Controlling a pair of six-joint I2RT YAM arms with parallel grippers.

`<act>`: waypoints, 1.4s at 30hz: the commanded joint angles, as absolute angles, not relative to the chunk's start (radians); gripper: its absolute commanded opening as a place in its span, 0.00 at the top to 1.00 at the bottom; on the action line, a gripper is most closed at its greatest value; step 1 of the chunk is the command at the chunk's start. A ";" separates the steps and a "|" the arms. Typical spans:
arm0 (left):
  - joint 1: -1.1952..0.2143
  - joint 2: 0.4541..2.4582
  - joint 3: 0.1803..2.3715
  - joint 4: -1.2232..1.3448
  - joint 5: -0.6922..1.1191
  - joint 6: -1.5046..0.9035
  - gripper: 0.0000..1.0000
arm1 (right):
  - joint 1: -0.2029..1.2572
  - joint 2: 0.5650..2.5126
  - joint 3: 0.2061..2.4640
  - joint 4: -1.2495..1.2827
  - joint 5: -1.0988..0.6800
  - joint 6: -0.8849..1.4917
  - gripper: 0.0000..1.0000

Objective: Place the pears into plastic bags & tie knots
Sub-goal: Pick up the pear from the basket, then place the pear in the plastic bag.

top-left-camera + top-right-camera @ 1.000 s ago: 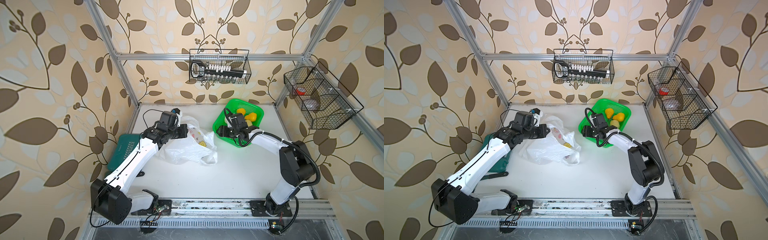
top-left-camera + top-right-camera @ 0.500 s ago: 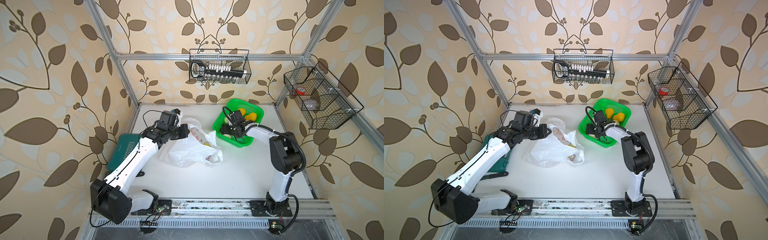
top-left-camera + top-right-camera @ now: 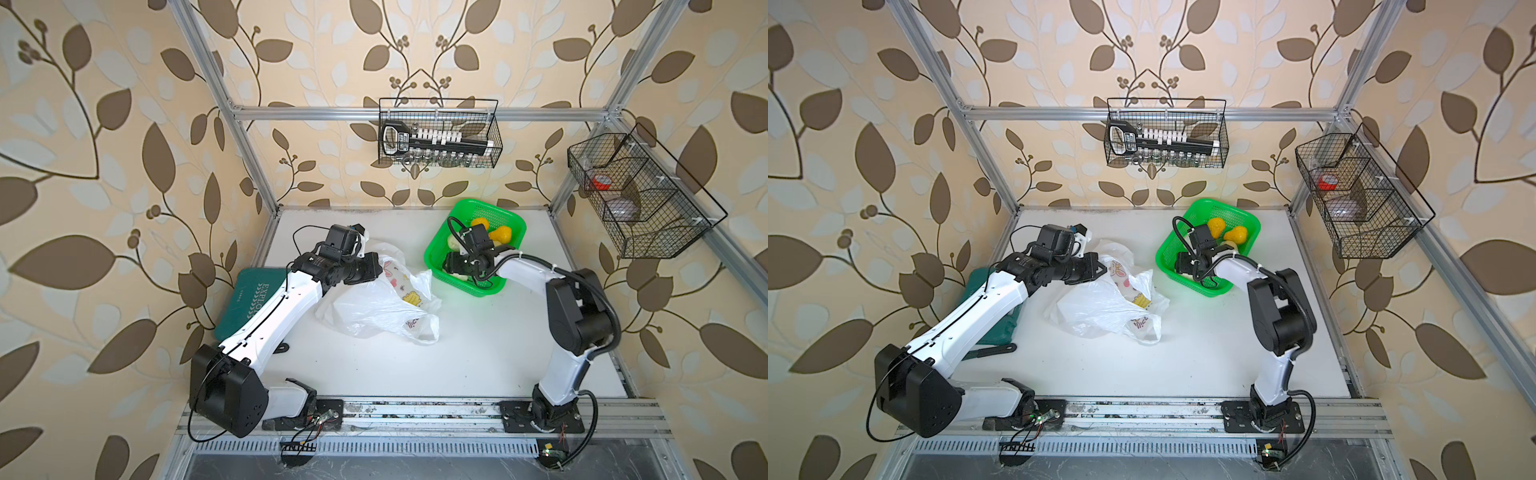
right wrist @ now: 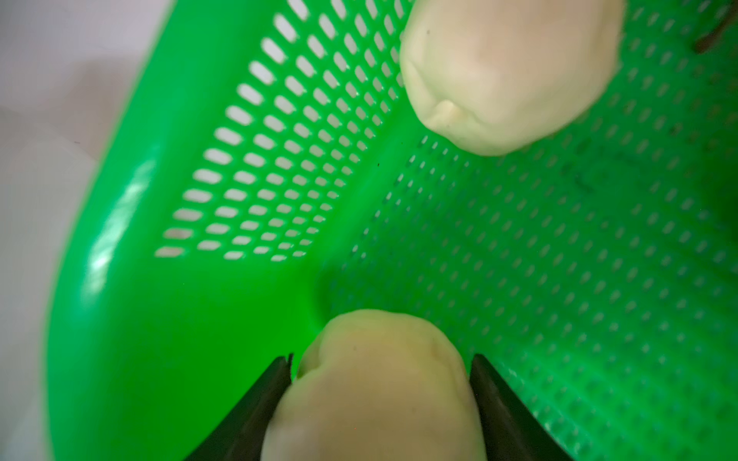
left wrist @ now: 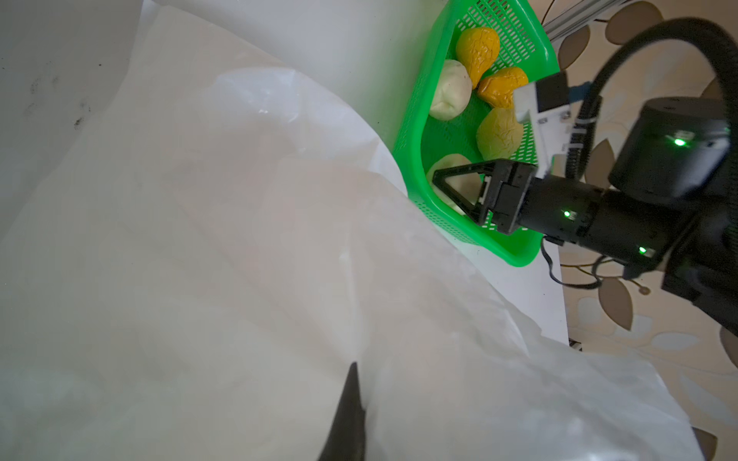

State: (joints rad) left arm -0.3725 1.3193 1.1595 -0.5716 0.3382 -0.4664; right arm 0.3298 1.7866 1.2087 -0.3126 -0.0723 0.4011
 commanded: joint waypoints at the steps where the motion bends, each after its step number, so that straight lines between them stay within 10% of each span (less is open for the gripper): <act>1: -0.374 1.313 1.157 -0.545 0.348 -0.477 1.00 | 0.338 1.571 1.136 -0.296 -0.102 0.440 0.56; 14: -0.374 1.337 1.174 -0.541 0.330 -0.493 1.00 | 0.768 1.092 1.074 -0.349 -0.164 0.609 0.58; 21: -0.374 1.344 1.193 -0.543 0.342 -0.499 1.00 | 0.907 1.233 1.089 -0.250 -0.166 0.623 0.58; 36: -0.374 1.270 1.135 -0.533 0.443 -0.456 1.00 | 0.731 1.744 1.334 -0.199 -0.186 0.521 0.57; 42: -0.374 1.294 1.123 -0.503 0.427 -0.472 1.00 | 0.780 1.804 1.442 -0.297 -0.235 0.455 0.22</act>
